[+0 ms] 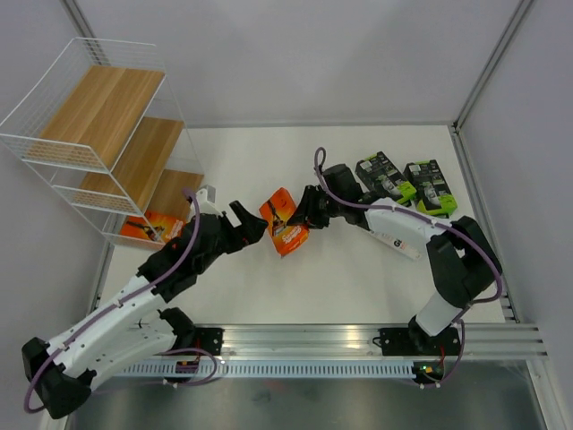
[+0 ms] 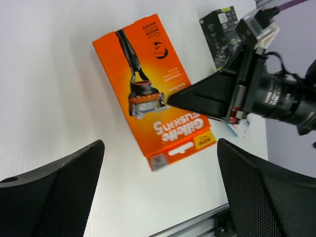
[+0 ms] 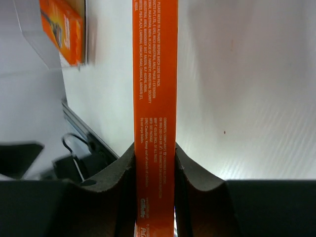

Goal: Place and organize the shaving razors onto the shelf

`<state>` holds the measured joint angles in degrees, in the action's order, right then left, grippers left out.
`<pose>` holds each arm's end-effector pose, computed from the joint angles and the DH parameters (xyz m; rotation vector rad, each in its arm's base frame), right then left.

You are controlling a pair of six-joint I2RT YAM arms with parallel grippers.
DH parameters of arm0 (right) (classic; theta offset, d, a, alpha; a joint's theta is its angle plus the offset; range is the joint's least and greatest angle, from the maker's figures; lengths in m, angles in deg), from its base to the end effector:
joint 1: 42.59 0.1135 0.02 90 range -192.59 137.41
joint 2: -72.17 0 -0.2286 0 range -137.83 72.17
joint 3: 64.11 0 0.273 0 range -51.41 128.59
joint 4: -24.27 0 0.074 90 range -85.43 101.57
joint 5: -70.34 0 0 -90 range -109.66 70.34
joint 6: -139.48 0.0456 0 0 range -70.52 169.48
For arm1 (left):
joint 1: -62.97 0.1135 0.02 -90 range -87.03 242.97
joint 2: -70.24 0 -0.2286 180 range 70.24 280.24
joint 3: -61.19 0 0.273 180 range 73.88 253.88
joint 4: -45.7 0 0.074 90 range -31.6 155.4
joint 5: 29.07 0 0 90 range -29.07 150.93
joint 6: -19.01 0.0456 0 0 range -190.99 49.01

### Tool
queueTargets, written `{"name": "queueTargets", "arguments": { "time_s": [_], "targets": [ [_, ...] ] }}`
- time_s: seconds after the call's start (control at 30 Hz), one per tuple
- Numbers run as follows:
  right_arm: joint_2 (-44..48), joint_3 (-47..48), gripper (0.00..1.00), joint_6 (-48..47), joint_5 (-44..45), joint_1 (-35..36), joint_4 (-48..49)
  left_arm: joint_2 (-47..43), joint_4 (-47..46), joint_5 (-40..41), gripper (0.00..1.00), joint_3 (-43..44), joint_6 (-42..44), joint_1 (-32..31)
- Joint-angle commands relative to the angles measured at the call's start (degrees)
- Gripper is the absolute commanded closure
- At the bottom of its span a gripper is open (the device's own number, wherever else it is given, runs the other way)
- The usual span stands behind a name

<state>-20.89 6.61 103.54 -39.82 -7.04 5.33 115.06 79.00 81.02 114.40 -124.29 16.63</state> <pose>0.2939 0.2294 0.1609 0.2068 2.5401 1.1309 0.1728 -0.1584 0.2653 -0.3555 2.0307 -0.7647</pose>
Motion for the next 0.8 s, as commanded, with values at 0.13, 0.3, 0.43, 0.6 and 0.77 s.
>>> {"name": "queueTargets", "arguments": {
  "time_s": [0.13,0.3,0.43,0.6,0.77],
  "targets": [
    [-3.27,7.72,0.76,-33.83,-18.15,-1.27,-12.21,2.81,-0.04,-19.83,0.0,-0.44,11.72,11.0],
    [-8.88,14.04,0.75,-44.29,-22.01,-1.27,-22.2,9.4,1.37,-21.85,0.0,3.25,14.62,13.03],
    [-17.94,18.53,0.8,-45.72,-22.73,-1.1,-23.91,15.38,1.55,-18.27,0.08,2.82,13.14,13.48],
    [-19.88,20.81,0.73,-46.15,-19.49,-1.1,-24.07,16.44,-1.7,-16.92,0.08,-2.44,11.73,14.79],
    [-21.11,23.53,0.28,-45.45,-9.91,-1.18,-27.84,17.67,-6.27,-19.74,0.09,-3.95,10.58,15.32]
  ]
}}
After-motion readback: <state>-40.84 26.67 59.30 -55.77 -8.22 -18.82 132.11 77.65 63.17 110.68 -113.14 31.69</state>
